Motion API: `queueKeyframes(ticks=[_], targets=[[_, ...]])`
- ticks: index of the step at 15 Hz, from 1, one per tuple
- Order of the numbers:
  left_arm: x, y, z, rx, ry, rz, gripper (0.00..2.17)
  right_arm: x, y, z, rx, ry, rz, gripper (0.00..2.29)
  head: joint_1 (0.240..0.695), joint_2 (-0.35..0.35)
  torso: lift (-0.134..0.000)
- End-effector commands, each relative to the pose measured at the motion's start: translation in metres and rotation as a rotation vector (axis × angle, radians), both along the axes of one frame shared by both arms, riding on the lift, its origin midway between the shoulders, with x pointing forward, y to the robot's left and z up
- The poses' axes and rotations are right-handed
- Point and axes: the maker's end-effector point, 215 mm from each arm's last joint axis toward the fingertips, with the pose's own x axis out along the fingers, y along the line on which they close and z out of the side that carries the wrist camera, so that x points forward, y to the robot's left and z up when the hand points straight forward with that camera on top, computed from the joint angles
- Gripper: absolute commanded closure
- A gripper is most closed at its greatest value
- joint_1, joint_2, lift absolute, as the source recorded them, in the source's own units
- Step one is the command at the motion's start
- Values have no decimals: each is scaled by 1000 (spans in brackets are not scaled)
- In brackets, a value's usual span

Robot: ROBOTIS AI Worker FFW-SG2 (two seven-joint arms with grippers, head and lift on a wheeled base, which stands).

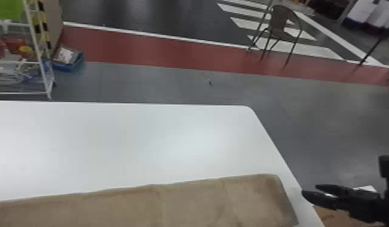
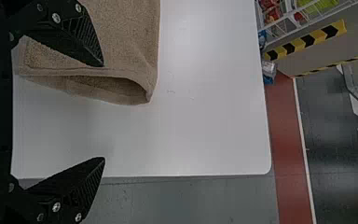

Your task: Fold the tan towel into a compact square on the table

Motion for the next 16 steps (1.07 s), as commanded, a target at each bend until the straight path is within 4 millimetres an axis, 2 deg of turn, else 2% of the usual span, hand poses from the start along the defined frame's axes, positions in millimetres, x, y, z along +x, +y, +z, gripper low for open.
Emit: queueKeyframes(ticks=[1,11,16], targets=[[1,0,-3,-3,5,0,1015,0,4,-6,-2,16,13,211,695,-350,-123],[0,-5,-5,-21,10,-6,1011,-1,7,-17,-6,17,38,218,695,-350,-123],[1,-2,-6,-7,11,-3,1015,0,6,-16,-13,14,42,218,695,-350,-123]])
